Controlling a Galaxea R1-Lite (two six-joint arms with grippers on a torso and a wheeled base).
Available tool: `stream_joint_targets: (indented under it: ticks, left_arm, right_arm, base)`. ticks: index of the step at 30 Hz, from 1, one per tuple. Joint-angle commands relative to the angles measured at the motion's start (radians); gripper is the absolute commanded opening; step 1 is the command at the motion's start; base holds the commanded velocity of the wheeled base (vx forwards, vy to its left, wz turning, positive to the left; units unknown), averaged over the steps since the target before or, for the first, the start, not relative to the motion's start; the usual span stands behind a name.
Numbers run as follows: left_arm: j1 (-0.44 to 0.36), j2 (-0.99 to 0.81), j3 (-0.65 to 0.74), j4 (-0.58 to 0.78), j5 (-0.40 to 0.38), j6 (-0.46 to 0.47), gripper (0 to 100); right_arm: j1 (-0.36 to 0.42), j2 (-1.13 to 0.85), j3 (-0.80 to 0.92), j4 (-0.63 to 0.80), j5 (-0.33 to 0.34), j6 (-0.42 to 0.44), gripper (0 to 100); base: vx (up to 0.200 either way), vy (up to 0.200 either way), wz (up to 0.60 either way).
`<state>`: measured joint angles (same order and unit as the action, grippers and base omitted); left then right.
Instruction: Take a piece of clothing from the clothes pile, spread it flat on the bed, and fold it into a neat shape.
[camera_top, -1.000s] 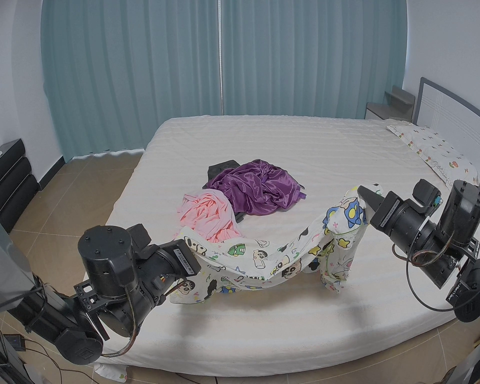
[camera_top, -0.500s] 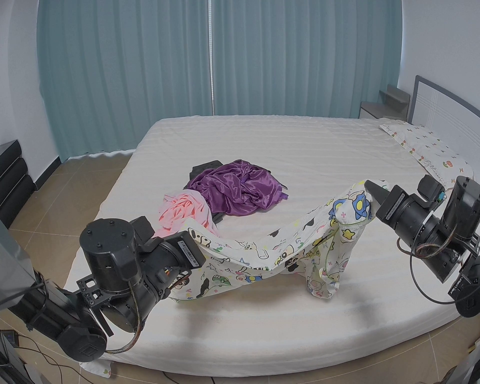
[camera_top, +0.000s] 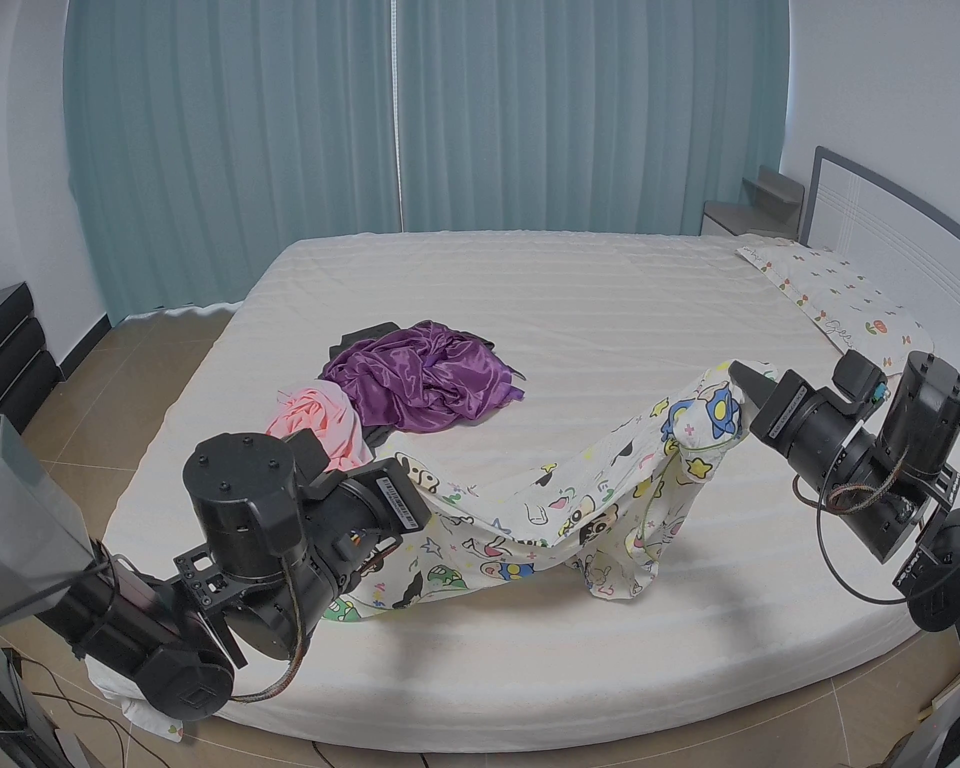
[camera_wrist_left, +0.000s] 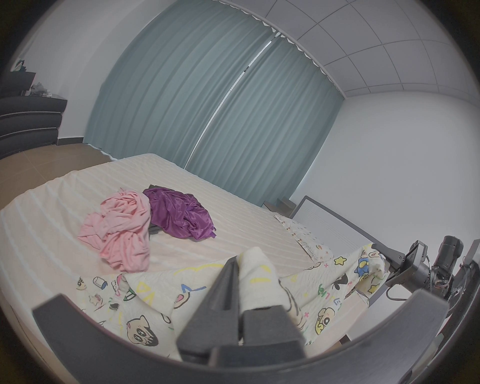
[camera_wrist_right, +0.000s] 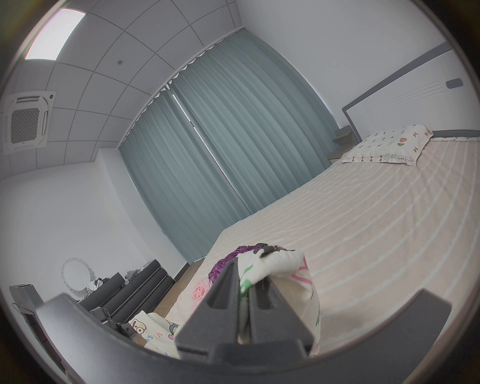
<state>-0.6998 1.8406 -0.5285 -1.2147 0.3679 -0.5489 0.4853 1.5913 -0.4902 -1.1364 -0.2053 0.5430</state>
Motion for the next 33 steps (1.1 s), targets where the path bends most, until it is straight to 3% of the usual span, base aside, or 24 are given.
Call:
stream_joint_targets:
  ticks: [1,33]
  left_arm:
    - [-0.001,0.019,-0.007,0.000,0.000,0.004,0]
    - [-0.041,0.008,-0.030,-0.002,0.039,0.014,0]
  right_arm:
    - [-0.011,0.003,-0.002,0.000,0.000,0.000,0]
    - [-0.047,-0.016,-0.018,-0.016,0.009,-0.001,0]
  base:
    - [0.000,-0.200,0.00]
    - [0.000,-0.200,0.00]
